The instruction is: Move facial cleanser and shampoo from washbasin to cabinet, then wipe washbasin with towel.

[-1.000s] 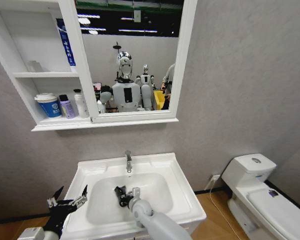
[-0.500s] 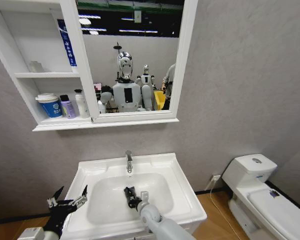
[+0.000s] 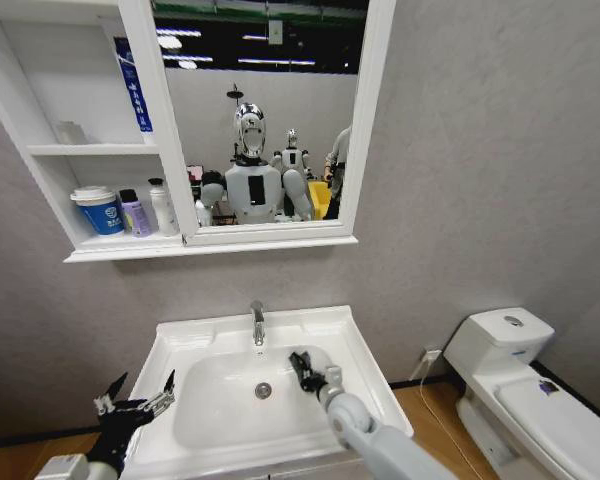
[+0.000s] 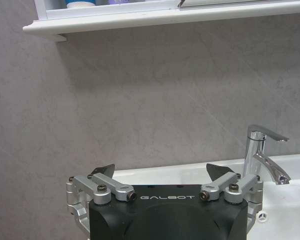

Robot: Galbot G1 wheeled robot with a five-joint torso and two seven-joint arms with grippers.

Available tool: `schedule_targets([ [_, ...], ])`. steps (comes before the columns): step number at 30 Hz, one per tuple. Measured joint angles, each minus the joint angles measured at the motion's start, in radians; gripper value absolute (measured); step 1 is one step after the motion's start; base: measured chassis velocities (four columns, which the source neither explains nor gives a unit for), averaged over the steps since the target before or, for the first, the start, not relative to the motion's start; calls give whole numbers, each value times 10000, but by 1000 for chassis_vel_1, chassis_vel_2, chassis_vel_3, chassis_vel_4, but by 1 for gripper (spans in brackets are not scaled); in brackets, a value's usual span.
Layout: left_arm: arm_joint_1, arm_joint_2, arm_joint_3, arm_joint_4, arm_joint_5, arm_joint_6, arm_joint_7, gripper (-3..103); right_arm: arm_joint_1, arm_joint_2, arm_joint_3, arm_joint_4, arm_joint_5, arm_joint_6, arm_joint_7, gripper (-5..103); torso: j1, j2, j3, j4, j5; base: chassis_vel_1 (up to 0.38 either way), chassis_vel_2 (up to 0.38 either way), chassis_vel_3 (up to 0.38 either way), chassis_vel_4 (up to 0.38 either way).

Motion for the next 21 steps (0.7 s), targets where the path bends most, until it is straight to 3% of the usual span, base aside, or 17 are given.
schedule_targets([
  [4,0,0,0,0,0,0,0,100,-616,-709,1288,964,-592,235,-550,5,-1,0,-2,2,0,0,0,0,0],
  [9,0,0,0,0,0,0,0,100,-925,-753,1988,559,-699,380,-1019,5,-1,0,-1,1,2,0,0,0,0],
  [12,0,0,-1,0,0,0,0,100,-1005,-647,2520,-217,-382,653,-1824,5,0,0,0,2,3,0,0,0,0],
  [16,0,0,-1,0,0,0,0,100,-715,-695,2628,-994,-68,1057,-2557,5,0,0,-1,3,1,0,0,0,0],
  [21,0,0,0,0,0,1,0,100,-366,-677,2531,-1733,327,1231,-2878,5,0,0,0,2,0,0,0,0,0],
])
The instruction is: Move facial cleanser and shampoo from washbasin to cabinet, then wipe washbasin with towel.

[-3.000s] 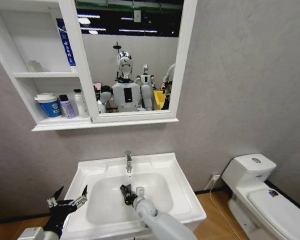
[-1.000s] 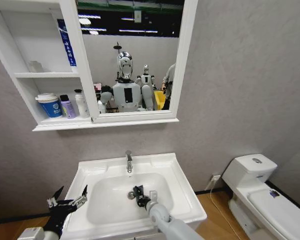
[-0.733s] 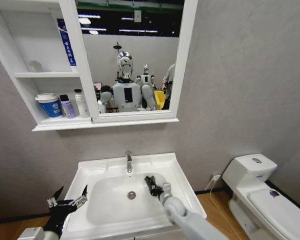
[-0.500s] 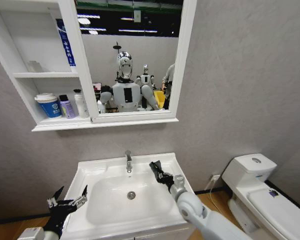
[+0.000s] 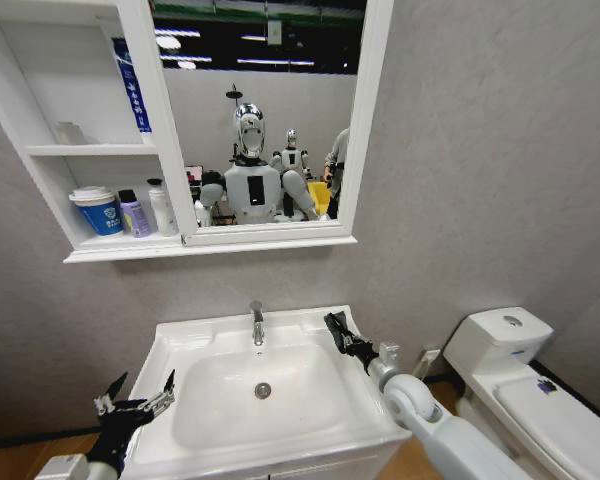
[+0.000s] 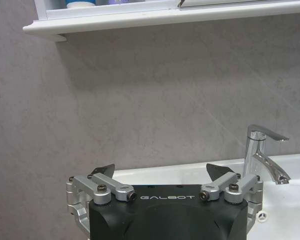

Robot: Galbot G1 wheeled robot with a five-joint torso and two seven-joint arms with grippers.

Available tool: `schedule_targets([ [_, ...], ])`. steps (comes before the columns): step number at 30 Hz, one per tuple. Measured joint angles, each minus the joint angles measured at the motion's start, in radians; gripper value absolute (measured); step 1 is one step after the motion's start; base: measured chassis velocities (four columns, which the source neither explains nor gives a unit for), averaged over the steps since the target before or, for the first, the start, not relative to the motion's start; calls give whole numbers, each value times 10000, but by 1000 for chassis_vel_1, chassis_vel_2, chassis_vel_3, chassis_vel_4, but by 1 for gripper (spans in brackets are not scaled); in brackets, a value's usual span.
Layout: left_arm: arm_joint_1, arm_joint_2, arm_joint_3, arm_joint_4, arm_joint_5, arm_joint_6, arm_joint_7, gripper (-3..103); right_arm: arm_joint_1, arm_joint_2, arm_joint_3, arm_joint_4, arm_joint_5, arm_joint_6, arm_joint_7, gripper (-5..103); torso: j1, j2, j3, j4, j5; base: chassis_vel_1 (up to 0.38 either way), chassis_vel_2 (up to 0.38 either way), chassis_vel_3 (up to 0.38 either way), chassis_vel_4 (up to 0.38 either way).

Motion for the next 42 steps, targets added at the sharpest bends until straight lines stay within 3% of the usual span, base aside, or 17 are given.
schedule_targets([
  [6,0,0,0,0,0,0,0,100,231,140,-193,-715,329,200,-162,6,0,0,0,0,2,0,0,0,0],
  [9,0,0,0,0,0,0,0,100,298,102,-310,-1012,963,319,-514,19,0,1,0,0,0,0,0,0,0],
  [10,0,0,0,0,0,0,0,100,298,102,-310,-1012,963,319,-514,19,0,1,0,0,0,0,0,0,0],
  [12,0,0,0,0,1,0,0,100,360,117,-376,-1236,936,431,-632,25,0,0,0,0,0,0,0,0,0],
  [13,0,0,0,0,0,0,0,100,405,156,-417,-1403,869,519,-692,36,0,0,0,0,0,0,0,0,0],
  [16,0,0,0,0,0,0,0,100,408,199,-425,-1504,672,591,-696,41,1,0,0,0,2,0,0,0,0],
  [25,0,0,0,0,0,0,0,100,165,176,-310,-1353,284,774,-823,79,0,0,0,0,-1,0,0,0,0],
  [28,0,0,0,-1,0,0,0,100,27,199,-236,-1264,-156,941,-823,84,0,0,0,1,0,0,0,0,0],
  [30,0,0,0,0,0,-1,0,100,-469,192,75,-750,-1014,1173,-733,95,1,0,0,1,1,0,0,0,0],
  [32,0,0,0,0,0,-1,0,100,-966,160,445,-174,-1451,1232,-600,98,1,0,-1,2,0,0,0,0,0],
  [39,0,0,-1,0,0,-1,0,100,-3326,229,2050,1849,-3224,1492,243,100,-1,1,-1,-1,-1,0,0,0,0],
  [41,0,0,-1,0,0,-1,0,100,-4874,697,3190,3124,-3754,1508,729,100,0,1,-2,2,-3,0,0,0,0],
  [42,0,0,-1,0,0,-1,0,100,-4874,697,3190,3124,-3754,1508,729,100,0,1,-2,2,-3,0,0,0,0],
])
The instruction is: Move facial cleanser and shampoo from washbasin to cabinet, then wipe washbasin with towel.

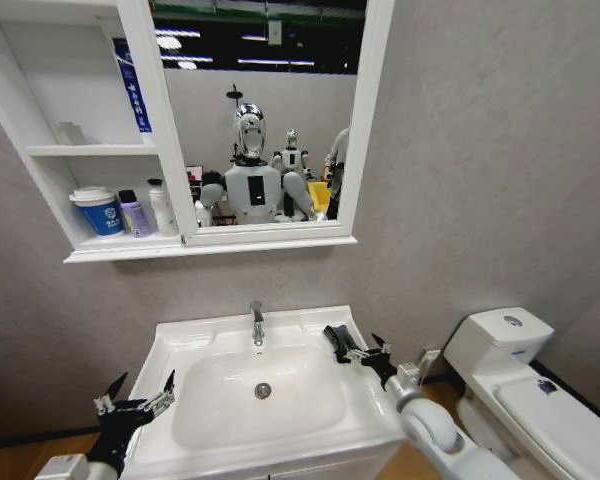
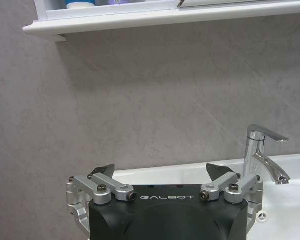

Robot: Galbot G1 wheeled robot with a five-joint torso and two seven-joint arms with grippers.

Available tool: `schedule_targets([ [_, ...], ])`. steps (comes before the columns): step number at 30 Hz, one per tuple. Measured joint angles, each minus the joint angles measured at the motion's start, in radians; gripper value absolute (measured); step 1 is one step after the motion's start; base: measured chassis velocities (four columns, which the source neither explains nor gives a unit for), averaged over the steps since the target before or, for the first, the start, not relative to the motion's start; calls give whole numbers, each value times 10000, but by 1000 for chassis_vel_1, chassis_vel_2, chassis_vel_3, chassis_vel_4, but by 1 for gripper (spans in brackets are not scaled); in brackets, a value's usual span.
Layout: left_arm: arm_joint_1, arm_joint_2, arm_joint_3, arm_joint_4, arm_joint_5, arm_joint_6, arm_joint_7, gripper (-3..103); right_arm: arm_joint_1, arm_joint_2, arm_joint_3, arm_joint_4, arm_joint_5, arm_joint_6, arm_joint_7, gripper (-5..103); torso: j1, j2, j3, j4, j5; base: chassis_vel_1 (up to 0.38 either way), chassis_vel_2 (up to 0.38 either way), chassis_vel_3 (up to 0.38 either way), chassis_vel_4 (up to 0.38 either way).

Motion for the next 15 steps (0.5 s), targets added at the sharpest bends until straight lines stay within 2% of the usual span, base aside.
schedule_targets([
  [2,0,1,0,1,0,0,0,100,-1576,862,908,1006,-514,4,146,100,0,0,0,-5,1,0,0,0,0],
  [3,0,1,0,1,0,0,0,100,-1576,862,908,1006,-514,4,146,100,0,0,0,-5,1,0,0,0,0],
  [5,0,0,0,1,0,0,0,100,-2821,1804,1556,1833,-1106,117,197,100,-2,2,-1,-6,0,0,0,0,0],
  [13,0,0,0,0,0,0,0,100,-3556,2267,1894,2373,-1334,138,254,100,-2,2,-1,-5,2,0,0,0,0],
  [15,0,0,0,0,0,0,0,100,-4124,2462,2289,2904,-1590,142,360,100,-2,2,-1,-1,2,0,0,0,0],
])
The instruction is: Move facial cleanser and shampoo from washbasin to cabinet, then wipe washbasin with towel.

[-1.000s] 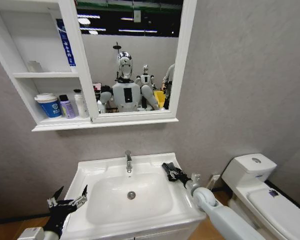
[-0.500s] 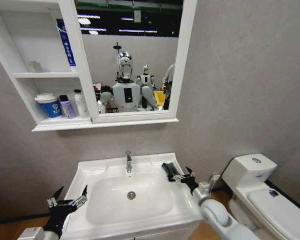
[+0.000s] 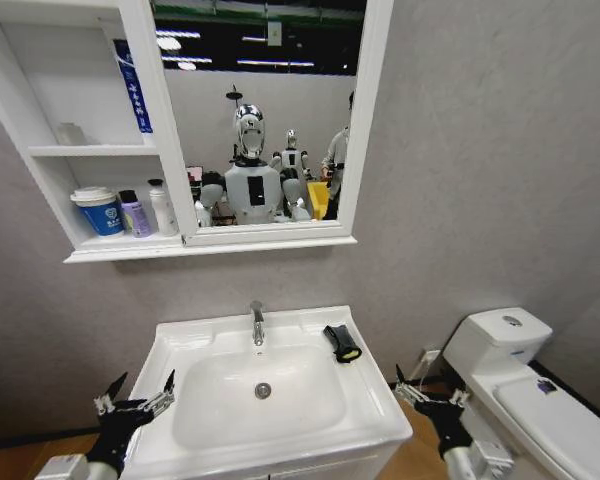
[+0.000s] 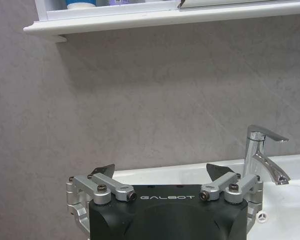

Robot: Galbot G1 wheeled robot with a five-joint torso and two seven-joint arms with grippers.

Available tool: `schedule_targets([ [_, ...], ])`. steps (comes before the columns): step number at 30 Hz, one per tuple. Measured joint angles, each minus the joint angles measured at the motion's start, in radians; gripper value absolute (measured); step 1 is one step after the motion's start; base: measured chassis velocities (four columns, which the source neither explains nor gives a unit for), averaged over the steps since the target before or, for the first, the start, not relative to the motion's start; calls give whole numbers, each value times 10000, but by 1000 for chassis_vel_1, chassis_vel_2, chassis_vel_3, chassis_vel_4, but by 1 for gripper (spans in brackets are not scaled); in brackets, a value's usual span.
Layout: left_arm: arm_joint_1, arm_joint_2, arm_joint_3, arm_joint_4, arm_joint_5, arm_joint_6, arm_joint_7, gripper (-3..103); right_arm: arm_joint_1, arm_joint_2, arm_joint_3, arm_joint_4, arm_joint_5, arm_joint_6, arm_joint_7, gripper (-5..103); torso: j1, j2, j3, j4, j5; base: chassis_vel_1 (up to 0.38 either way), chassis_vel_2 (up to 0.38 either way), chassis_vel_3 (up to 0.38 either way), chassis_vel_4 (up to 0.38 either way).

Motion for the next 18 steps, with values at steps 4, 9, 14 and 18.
schedule_targets([
  [4,0,0,0,0,0,0,0,100,-788,91,333,864,12,-197,237,100,1,0,1,0,-1,0,0,0,0],
  [9,0,0,0,0,0,0,0,100,-887,112,313,920,-11,-235,241,100,1,-2,2,0,1,0,0,0,0],
  [14,0,0,0,0,0,0,0,100,-850,99,284,891,-2,-241,241,100,2,-2,2,-1,1,0,0,0,0],
  [18,0,0,0,0,-1,0,0,100,-831,92,270,870,6,-244,239,100,3,-2,3,0,1,0,0,0,0],
])
